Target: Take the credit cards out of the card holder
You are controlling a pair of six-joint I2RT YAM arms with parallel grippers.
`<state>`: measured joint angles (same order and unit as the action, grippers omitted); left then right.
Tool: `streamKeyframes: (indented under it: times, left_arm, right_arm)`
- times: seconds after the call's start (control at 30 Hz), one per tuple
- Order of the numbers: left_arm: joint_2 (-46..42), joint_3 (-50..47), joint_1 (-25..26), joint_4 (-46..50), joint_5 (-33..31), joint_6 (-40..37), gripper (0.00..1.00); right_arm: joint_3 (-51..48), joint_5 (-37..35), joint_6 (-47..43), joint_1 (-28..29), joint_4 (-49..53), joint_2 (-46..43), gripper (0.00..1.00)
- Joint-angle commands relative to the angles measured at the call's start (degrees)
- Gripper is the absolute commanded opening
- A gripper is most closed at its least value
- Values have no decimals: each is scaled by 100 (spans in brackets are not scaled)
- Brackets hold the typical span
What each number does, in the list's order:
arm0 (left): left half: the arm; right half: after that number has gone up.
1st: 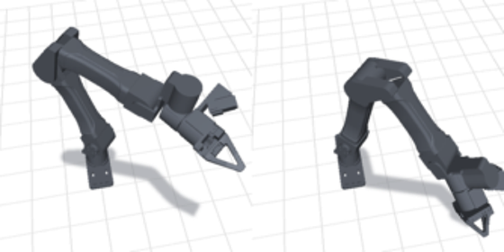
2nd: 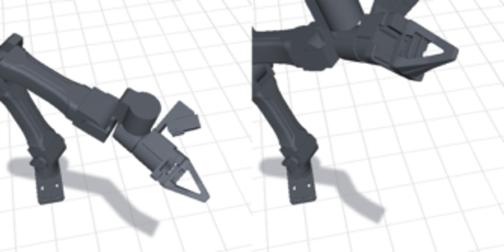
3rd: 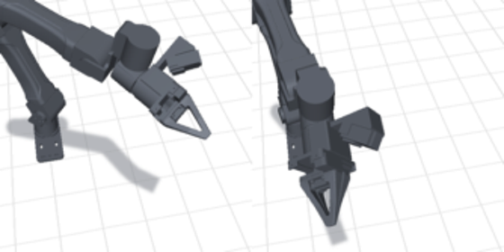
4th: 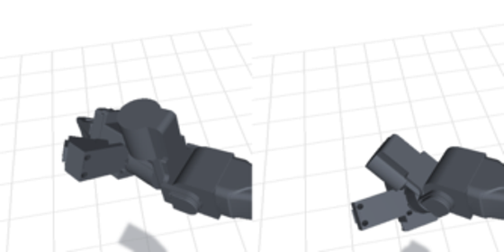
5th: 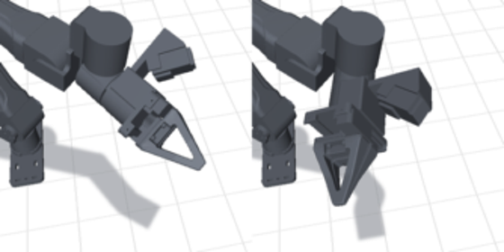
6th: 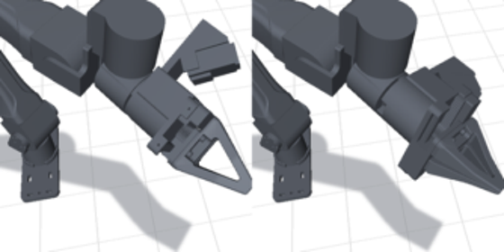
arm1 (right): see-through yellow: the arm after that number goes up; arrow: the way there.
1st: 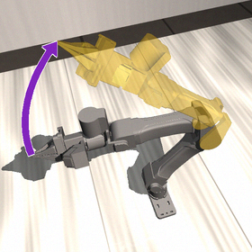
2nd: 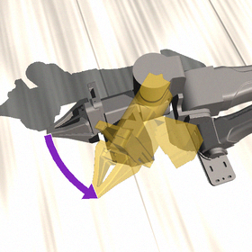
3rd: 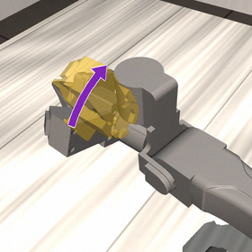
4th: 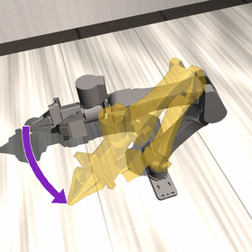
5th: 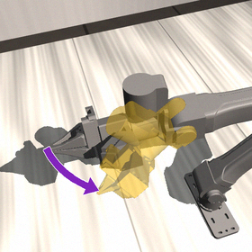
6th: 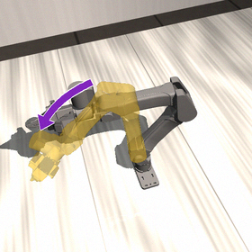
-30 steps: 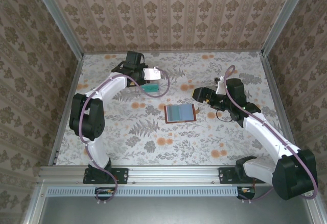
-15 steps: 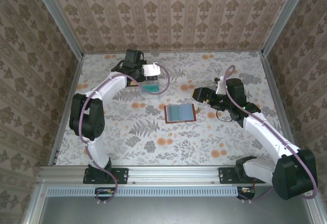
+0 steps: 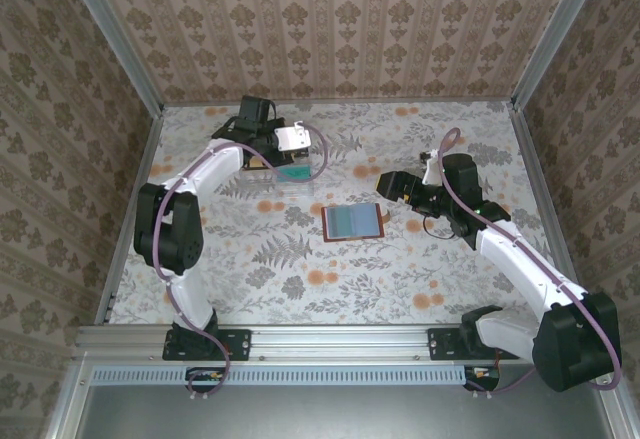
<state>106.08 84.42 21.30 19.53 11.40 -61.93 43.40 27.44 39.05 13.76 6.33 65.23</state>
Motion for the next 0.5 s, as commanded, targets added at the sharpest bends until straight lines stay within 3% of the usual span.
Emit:
streamKeyframes:
  times: [0.0,0.47]
  left_arm:
    - [-111,110,-25,192,145,17,67]
    - [400,499,-6,-94,-412,252,68]
  right_arm:
    - [-35,132,42,-29,-133,-81,100]
    - [-8,68,-11,-28,-13,-134,100]
